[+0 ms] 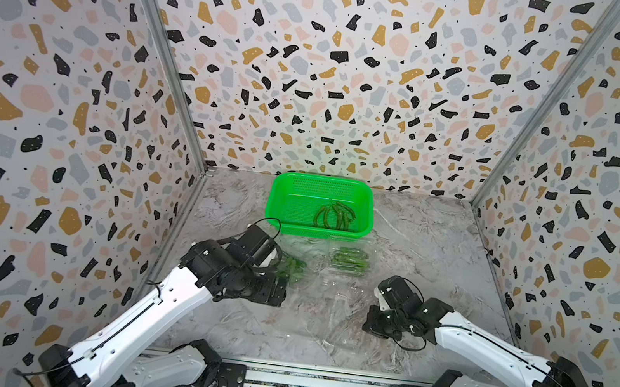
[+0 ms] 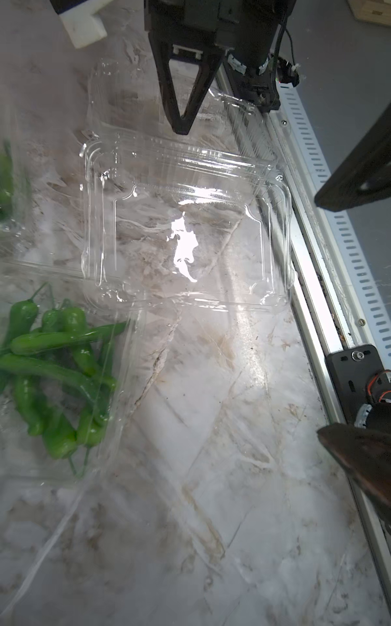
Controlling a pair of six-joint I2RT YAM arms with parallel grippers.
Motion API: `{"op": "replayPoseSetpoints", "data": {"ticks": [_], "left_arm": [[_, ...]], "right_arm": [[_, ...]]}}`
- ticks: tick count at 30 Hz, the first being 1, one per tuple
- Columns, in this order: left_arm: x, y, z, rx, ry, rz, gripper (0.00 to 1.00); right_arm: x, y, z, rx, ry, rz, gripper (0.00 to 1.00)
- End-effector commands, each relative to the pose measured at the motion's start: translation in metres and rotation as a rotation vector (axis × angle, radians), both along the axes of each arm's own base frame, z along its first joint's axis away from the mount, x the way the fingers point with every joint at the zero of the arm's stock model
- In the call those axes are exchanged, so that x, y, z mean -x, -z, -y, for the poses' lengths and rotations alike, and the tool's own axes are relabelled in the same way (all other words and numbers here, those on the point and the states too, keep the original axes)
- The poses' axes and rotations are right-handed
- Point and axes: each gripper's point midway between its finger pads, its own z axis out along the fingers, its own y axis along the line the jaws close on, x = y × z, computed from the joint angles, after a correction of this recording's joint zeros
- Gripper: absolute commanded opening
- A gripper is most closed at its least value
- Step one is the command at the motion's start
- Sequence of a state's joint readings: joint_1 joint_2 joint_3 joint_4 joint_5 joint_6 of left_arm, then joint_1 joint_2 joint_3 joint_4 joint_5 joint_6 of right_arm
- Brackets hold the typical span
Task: Take small green peppers out of containers
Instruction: Pick up the packing box from the center of the board, then place the packing box at the center of the board.
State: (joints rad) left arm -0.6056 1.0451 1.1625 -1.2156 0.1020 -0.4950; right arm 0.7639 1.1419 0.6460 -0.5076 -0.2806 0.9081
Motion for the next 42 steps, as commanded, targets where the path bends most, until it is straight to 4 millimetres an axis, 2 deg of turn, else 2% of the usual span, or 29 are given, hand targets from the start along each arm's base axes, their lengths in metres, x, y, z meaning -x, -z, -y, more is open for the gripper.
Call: {"op": "replayPoseSetpoints", "data": {"ticks": [1,2,6,8,10,14,17,21,24,25,27,28,29,30,33,35,37,39,42], "left_arm": [[-0.009,-0.027,-0.011,-0.039,0.003,0.097,0.99],[-0.012,-0.036,-0.014,-0.038,-0.007,0.135,0.99],[-0.018,-0.058,-0.021,-0.041,-0.033,0.221,0.99],[-0.019,-0.061,-0.019,-0.034,-0.033,0.221,0.99],[-0.018,-0.059,-0.017,-0.03,-0.03,0.206,0.99],[-0.018,-0.055,-0.016,-0.024,-0.035,0.188,0.99],[-0.015,-0.054,-0.015,-0.019,-0.037,0.171,0.99],[-0.011,-0.052,-0.016,-0.019,-0.041,0.149,1.0],[-0.01,-0.05,-0.017,-0.024,-0.045,0.143,0.99],[-0.009,-0.049,-0.017,-0.025,-0.046,0.14,1.0],[-0.009,-0.048,-0.017,-0.029,-0.044,0.135,0.99],[-0.01,-0.047,-0.017,-0.03,-0.044,0.134,1.0],[-0.01,-0.048,-0.017,-0.029,-0.045,0.137,1.0],[-0.011,-0.048,-0.016,-0.031,-0.045,0.137,1.0],[-0.015,-0.049,-0.014,-0.032,-0.043,0.14,0.99],[-0.017,-0.049,-0.012,-0.029,-0.043,0.139,0.99],[-0.02,-0.048,-0.01,-0.023,-0.045,0.137,0.99],[-0.022,-0.045,-0.006,-0.018,-0.046,0.131,0.99],[-0.027,-0.041,-0.002,-0.021,-0.042,0.126,0.99]], "right_arm": [[-0.019,-0.045,0.002,-0.066,0.042,0.062,0.0],[-0.029,-0.06,0.008,-0.075,0.067,0.084,0.0],[-0.083,-0.101,0.051,-0.046,0.172,0.168,0.0],[-0.112,-0.11,0.073,-0.056,0.218,0.189,0.0],[-0.138,-0.111,0.096,-0.048,0.261,0.197,0.0],[-0.187,-0.079,0.152,-0.001,0.389,0.156,0.0],[-0.209,-0.051,0.192,0.002,0.51,0.118,0.0],[-0.22,-0.018,0.228,0.033,0.643,0.083,0.0],[-0.225,0.003,0.241,0.066,0.67,0.047,0.0],[-0.226,0.008,0.243,0.077,0.668,0.037,0.03],[-0.229,0.013,0.249,0.098,0.668,0.024,0.2],[-0.23,0.012,0.251,0.105,0.668,0.023,0.38],[-0.231,0.007,0.255,0.121,0.674,0.032,0.61],[-0.232,-0.002,0.26,0.148,0.683,0.048,0.69],[-0.231,-0.037,0.272,0.207,0.718,0.118,0.82],[-0.231,-0.07,0.268,0.2,0.715,0.196,0.85],[-0.234,-0.096,0.246,0.158,0.661,0.254,0.85],[-0.236,-0.115,0.205,0.139,0.551,0.283,0.85],[-0.233,-0.13,0.121,0.107,0.344,0.308,0.85]]}}
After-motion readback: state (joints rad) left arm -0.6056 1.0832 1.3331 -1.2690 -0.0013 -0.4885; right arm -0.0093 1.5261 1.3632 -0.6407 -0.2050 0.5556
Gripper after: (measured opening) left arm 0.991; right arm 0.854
